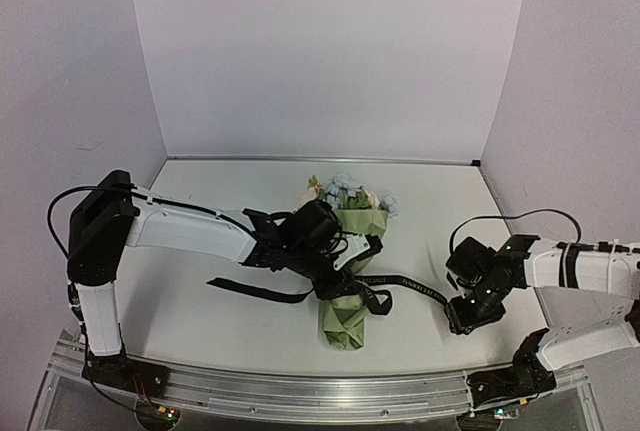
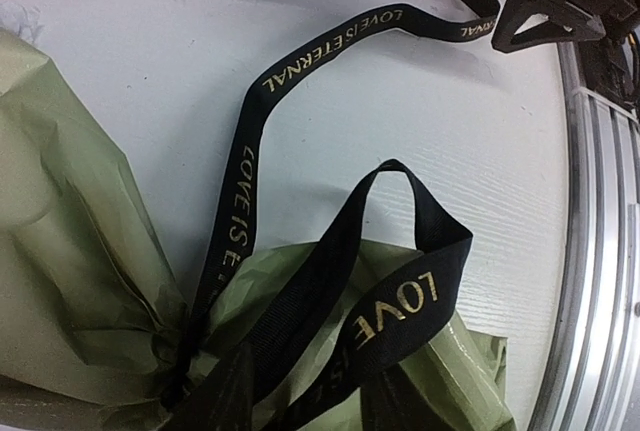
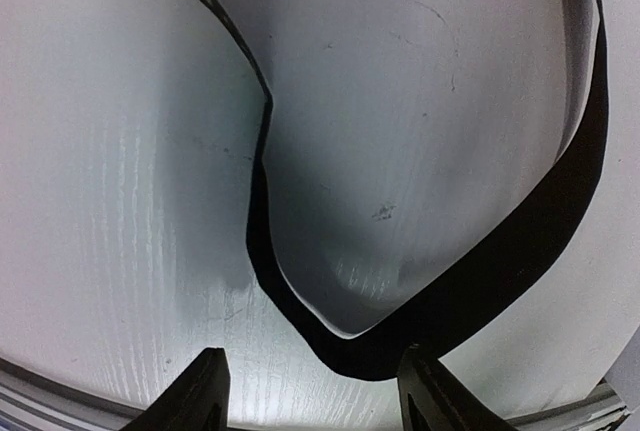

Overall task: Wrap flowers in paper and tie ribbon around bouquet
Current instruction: Cross the half-tied ribbon over the folded bouquet.

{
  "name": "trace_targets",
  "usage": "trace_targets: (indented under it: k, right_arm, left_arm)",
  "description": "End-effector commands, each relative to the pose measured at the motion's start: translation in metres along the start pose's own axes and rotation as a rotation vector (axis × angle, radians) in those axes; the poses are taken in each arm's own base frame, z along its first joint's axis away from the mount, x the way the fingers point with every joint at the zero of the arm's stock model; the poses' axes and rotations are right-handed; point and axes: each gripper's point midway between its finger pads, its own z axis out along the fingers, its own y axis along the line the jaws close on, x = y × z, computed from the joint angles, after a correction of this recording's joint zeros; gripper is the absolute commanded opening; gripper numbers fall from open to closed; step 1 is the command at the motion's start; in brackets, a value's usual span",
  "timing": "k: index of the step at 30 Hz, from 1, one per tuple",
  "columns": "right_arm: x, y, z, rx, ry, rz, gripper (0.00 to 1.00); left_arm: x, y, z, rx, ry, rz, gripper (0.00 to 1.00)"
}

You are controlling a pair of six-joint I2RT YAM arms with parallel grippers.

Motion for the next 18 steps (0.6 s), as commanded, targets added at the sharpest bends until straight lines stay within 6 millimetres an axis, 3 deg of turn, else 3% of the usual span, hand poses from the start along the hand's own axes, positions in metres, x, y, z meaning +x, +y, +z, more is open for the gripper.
trace_targets:
  k: [1, 6, 13, 18]
  right_arm:
    - [-0.003, 0.003, 0.008, -0.004, 0.011, 0.015, 0.52]
    - [-0.003, 0.001, 0.012, 0.007, 0.024, 0.01, 0.38]
    - [-0.008, 0.009, 0.004, -0.042, 0.038, 0.024, 0.03]
    - [-0.016, 0.026, -0.028, -0.138, 0.047, 0.024, 0.0]
  left_arm:
    - [-0.037, 0.002, -0.024, -0.044, -0.115, 0.028, 0.45]
    - [-0.049, -0.001, -0.044, -0.048, -0.169, 0.034, 0.55]
    - [-0.05, -0.006, -0.057, -0.034, -0.182, 0.037, 0.59]
    - [-0.053, -0.001, -0.067, -0.062, -0.209, 0.025, 0.59]
